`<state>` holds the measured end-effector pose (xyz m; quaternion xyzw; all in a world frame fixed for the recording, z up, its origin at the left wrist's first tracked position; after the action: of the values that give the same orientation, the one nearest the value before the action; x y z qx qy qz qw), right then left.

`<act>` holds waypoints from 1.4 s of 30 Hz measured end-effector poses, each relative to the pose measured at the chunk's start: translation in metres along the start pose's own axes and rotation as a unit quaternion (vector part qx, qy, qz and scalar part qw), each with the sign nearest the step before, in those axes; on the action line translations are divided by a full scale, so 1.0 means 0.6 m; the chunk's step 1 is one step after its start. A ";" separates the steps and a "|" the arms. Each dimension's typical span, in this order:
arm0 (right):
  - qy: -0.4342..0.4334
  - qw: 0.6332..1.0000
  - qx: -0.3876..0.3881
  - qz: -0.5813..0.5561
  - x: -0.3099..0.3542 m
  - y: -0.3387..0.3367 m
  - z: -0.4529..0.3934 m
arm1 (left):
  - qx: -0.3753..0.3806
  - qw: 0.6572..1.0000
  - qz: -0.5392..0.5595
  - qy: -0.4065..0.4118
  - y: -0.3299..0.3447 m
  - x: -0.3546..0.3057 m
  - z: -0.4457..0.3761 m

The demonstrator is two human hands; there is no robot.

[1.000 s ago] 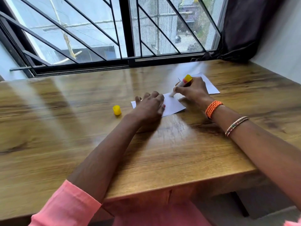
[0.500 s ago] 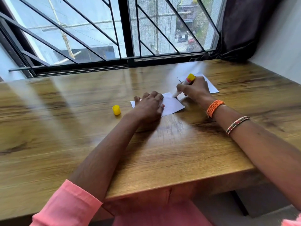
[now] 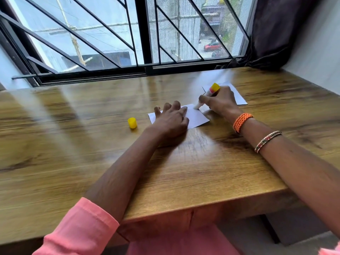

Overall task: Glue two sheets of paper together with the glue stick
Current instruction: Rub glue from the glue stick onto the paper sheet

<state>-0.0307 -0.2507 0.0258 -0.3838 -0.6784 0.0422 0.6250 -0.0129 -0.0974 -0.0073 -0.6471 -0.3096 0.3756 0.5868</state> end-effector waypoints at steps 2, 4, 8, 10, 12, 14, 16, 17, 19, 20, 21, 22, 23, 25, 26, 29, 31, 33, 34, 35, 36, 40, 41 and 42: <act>0.006 1.000 0.003 -0.001 -0.002 -0.005 0.006 | -0.002 1.000 0.001 0.002 0.000 0.000 0.001; 0.016 1.000 0.004 -0.007 -0.007 -0.010 0.013 | -0.004 1.000 0.003 0.004 0.001 0.000 0.001; 0.023 0.999 0.006 -0.028 -0.017 -0.016 0.017 | -0.008 1.000 0.003 0.005 0.002 0.000 0.002; 0.023 0.999 0.011 -0.029 -0.023 -0.018 0.019 | -0.006 1.000 0.003 0.005 0.002 0.000 0.001; 0.019 0.999 0.015 -0.030 -0.026 -0.022 0.021 | -0.004 1.000 -0.001 0.004 0.003 0.000 0.001; 0.021 0.999 0.023 -0.023 -0.027 -0.026 0.024 | -0.003 1.000 -0.003 0.003 0.003 0.000 0.001; 0.027 0.998 0.047 -0.018 -0.023 -0.029 0.024 | -0.004 1.000 -0.003 0.003 0.003 0.000 0.001; 0.030 0.998 0.059 -0.018 -0.020 -0.029 0.023 | -0.004 1.000 -0.003 0.003 0.003 0.000 0.001; 0.025 0.997 0.067 -0.026 -0.011 -0.030 0.016 | -0.003 1.000 -0.003 0.003 0.004 0.000 0.000; 0.022 0.997 0.060 -0.039 -0.007 -0.030 0.010 | -0.001 1.000 -0.003 0.003 0.004 0.000 0.000; 0.022 0.997 0.049 -0.052 -0.004 -0.029 0.004 | 0.000 1.000 -0.003 0.004 0.004 0.000 0.000; 0.022 0.997 0.039 -0.061 0.000 -0.027 -0.003 | 0.001 1.000 -0.004 0.005 0.004 0.000 0.000; 0.022 0.997 0.031 -0.062 0.003 -0.022 -0.009 | 0.002 1.000 -0.005 0.005 0.004 0.000 0.001; 0.022 0.999 0.026 -0.042 0.007 -0.008 -0.018 | 0.004 1.000 -0.007 0.005 0.004 0.001 0.001; 0.018 0.999 0.026 -0.028 0.009 -0.001 -0.021 | 0.004 1.000 -0.008 0.004 0.004 0.002 0.001; 0.005 1.000 0.023 -0.002 0.010 0.011 -0.021 | 0.007 1.000 -0.010 0.004 0.005 0.002 0.000; -0.003 1.000 0.017 0.001 0.009 0.008 -0.016 | 0.008 1.000 -0.010 0.004 0.006 0.003 0.000; -0.011 1.000 0.015 0.010 0.010 0.001 -0.009 | 0.007 1.000 -0.008 0.004 0.005 0.004 0.000; -0.013 1.000 0.016 0.010 0.009 -0.003 -0.004 | 0.008 1.000 -0.005 0.003 0.006 0.004 0.000; -0.015 1.000 0.018 0.007 0.008 -0.007 0.000 | 0.008 1.000 -0.003 0.003 0.006 0.005 0.000; -0.016 1.000 0.019 0.008 0.005 -0.013 0.005 | 0.008 1.000 -0.001 0.003 0.006 0.004 0.000; 0.001 0.998 0.052 0.031 -0.010 -0.032 0.021 | 0.003 1.000 -0.005 0.002 0.005 0.002 0.001; 0.010 0.997 0.072 0.030 -0.011 -0.035 0.022 | 0.002 1.000 -0.004 0.003 0.005 0.002 0.001; 0.018 0.995 0.097 0.027 -0.012 -0.038 0.023 | 0.001 1.000 -0.004 0.003 0.004 0.001 0.002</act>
<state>-0.0537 -0.2648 0.0294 -0.3402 -0.6491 0.1184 0.6700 -0.0134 -0.0966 -0.0100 -0.6461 -0.3099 0.3723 0.5898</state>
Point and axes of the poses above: each hand's wrist, its own z-axis away from the middle knuckle, its own y-axis out of the palm, x = y × z, the point moved 6 cm from there along -z, towards the middle knuckle, and after that the axes turned 1 degree about x, right-handed, at the moved point
